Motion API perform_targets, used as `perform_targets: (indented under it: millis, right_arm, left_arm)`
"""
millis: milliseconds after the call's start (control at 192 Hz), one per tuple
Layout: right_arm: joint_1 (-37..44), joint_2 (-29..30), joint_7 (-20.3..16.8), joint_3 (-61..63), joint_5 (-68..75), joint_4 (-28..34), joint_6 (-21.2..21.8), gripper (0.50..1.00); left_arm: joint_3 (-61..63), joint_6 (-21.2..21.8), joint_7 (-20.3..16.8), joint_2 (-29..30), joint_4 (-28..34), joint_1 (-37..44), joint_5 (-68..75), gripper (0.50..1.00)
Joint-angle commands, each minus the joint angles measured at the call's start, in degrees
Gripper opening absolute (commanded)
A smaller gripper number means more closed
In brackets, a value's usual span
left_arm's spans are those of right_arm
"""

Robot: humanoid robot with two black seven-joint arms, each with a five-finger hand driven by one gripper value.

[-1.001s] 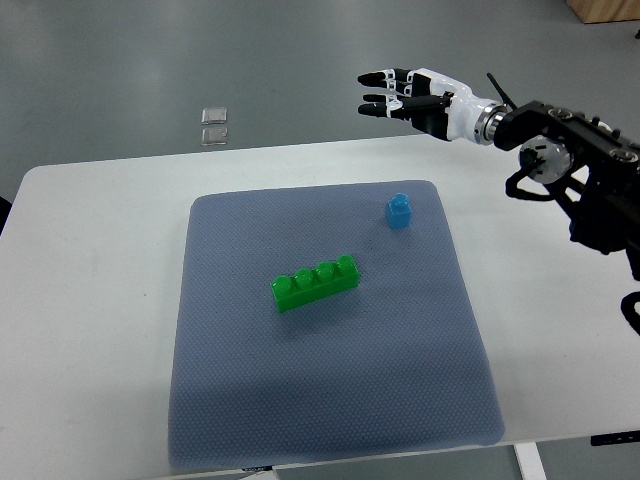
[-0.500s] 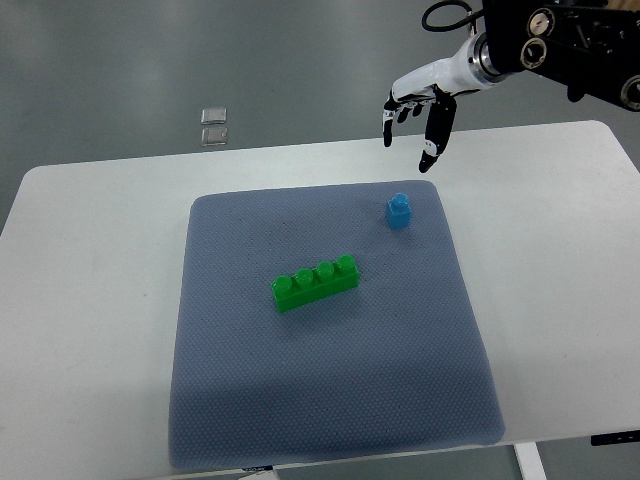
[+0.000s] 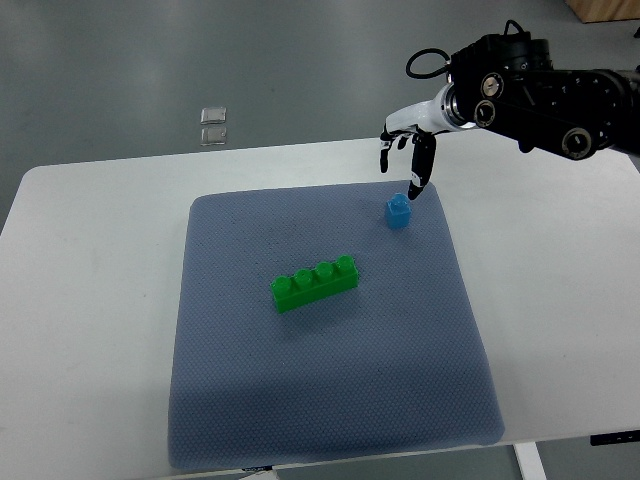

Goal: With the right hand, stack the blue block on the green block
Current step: 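Lower the right hand and close its fingers around the blue block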

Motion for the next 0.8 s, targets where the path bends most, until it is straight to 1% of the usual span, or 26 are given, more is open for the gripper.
perform_targets:
  millis: [0,47,94,146,151,162,255,261,339,401,407,526,657,792]
  right_arm:
    - [-2.0,1.1,-0.2,0.0,-0.1,-1.1,-2.9,0.928]
    - [-2.3,1.2,-0.3,0.0,-0.1,-1.2,-3.1,0.928]
    - [-3.6,2.0,-0.3,0.1,-0.2,-1.6,-4.3,0.926]
    - [-3.6,2.0,-0.3,0.1,-0.2,-1.6,-4.3,0.926]
    - [-4.1,2.5,-0.3,0.1,-0.2,-2.1,-5.3,0.926]
    - [-4.3,2.7,-0.3,0.1,-0.2,-2.3,-5.6,0.926]
    - [-4.9,3.1,-0.3,0.1,-0.2,-2.7,-6.2,0.926]
    - [-5.7,3.5,-0.2,0.1,-0.2,-3.1,-7.0,0.922]
    - [-6.4,4.4,-0.1,0.1,-0.2,-3.4,-8.6,0.921]
    - [-6.4,4.5,-0.1,0.1,-0.2,-3.5,-8.7,0.921]
    - [-6.8,5.1,0.0,0.0,-0.3,-4.4,-9.1,0.921]
    - [-7.9,5.8,0.1,0.0,-0.6,-6.0,-9.8,0.919]
    - [-9.2,6.5,0.3,-0.1,-0.9,-6.9,-11.3,0.917]
    - [-10.0,6.8,0.4,-0.2,-1.0,-7.4,-11.6,0.917]
  left_arm:
    - [0.0,0.0,0.0,0.0,-0.1,0.0,0.0,1.000]
    - [0.0,0.0,0.0,0.0,-0.1,0.0,0.0,1.000]
    - [0.0,0.0,0.0,0.0,0.1,0.0,0.0,1.000]
    - [0.0,0.0,0.0,0.0,0.1,0.0,0.0,1.000]
    - [0.0,0.0,0.0,0.0,0.1,0.0,0.0,1.000]
    - [0.0,0.0,0.0,0.0,0.1,0.0,0.0,1.000]
    - [0.0,0.0,0.0,0.0,0.1,0.0,0.0,1.000]
    - [0.0,0.0,0.0,0.0,0.0,0.0,0.0,1.000]
    - [0.0,0.0,0.0,0.0,0.1,0.0,0.0,1.000]
    - [0.0,0.0,0.0,0.0,0.1,0.0,0.0,1.000]
    - [0.0,0.0,0.0,0.0,0.1,0.0,0.0,1.000]
    - [0.0,0.0,0.1,0.0,0.2,0.0,0.0,1.000]
    - [0.0,0.0,0.4,0.0,0.2,0.1,0.0,1.000]
    - [0.0,0.0,0.4,0.0,0.2,0.0,0.0,1.000]
